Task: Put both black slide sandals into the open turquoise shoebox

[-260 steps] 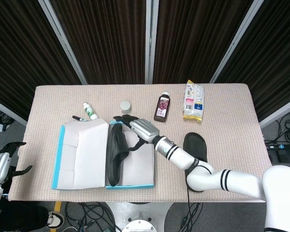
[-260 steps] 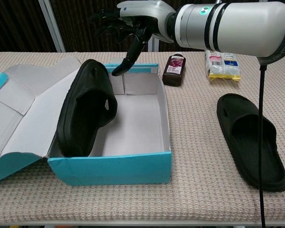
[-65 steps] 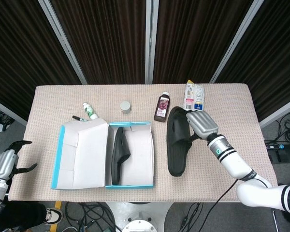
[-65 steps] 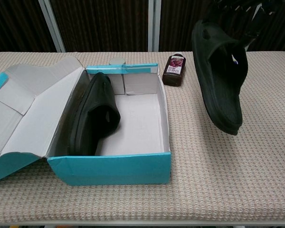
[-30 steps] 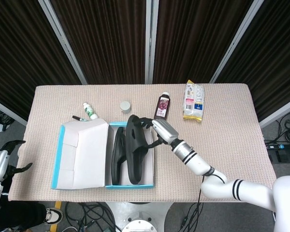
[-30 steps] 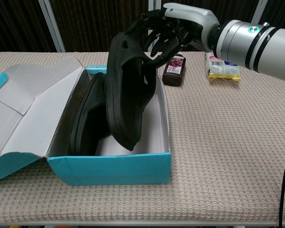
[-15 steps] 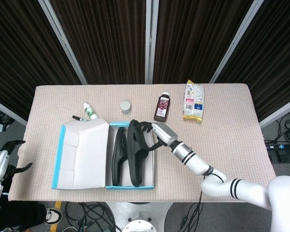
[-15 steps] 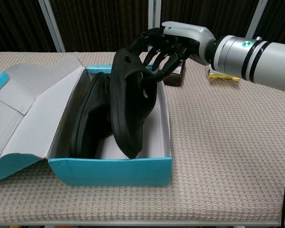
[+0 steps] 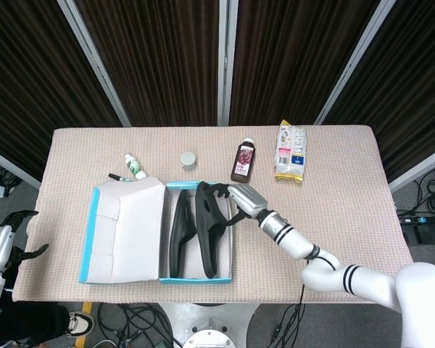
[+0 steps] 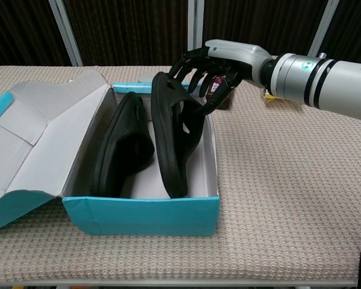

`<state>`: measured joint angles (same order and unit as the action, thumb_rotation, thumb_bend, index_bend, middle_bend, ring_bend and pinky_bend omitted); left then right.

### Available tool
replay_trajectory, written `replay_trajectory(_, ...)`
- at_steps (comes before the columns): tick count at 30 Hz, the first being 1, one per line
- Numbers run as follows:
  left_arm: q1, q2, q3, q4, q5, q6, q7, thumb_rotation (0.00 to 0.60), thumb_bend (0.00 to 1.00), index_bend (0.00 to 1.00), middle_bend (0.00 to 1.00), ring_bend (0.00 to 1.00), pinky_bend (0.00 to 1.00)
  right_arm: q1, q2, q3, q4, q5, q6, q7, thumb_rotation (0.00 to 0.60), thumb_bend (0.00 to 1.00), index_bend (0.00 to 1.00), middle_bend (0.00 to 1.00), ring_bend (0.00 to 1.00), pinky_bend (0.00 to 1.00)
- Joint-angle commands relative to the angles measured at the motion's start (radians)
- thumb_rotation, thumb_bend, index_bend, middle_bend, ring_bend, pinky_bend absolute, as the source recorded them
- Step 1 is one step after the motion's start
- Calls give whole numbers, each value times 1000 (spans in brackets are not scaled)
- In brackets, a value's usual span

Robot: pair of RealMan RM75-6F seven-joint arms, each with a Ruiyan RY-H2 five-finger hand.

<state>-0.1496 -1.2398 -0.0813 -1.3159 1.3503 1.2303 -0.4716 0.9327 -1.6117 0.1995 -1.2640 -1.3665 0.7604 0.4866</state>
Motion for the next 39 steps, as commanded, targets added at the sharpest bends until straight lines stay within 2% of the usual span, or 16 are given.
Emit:
replay_trajectory(1, 1, -1, 0, 1, 0, 1, -1, 600, 167, 239, 200, 132, 238, 5, -9, -6, 12, -10, -2, -11, 600, 125, 280, 520, 319, 360)
replay_trajectory(11, 1, -2, -2, 5, -1, 1, -5, 600, 167, 239, 200, 132, 237, 20, -34, -17, 42, -21, -23, -30, 600, 126, 280, 520, 319, 362)
replay_trajectory(22, 3, -5, -6, 9, -1, 9, -6, 600, 167, 239, 200, 132, 237, 41, -76, -23, 100, -41, -4, -133, 600, 131, 280, 520, 319, 363)
replay_trajectory(26, 5, -7, -7, 10, -1, 14, -10, 600, 167, 239, 200, 132, 238, 44, -82, -24, 101, -38, -11, -135, 600, 130, 280, 519, 319, 363)
replay_trajectory(31, 5, -6, -7, 11, 0, 11, -19, 600, 167, 239, 200, 132, 238, 47, -66, -25, 82, -30, -38, -101, 600, 60, 274, 499, 314, 362)
replay_trajectory(33, 5, -6, -7, 12, 0, 10, -21, 600, 167, 239, 200, 132, 238, 49, -51, -26, 66, -28, -57, -77, 600, 12, 225, 462, 280, 348)
replay_trajectory(39, 4, -6, -6, 11, 1, 6, -25, 600, 167, 240, 200, 132, 238, 47, -20, -20, 36, -39, -60, -6, 600, 0, 91, 347, 120, 243)
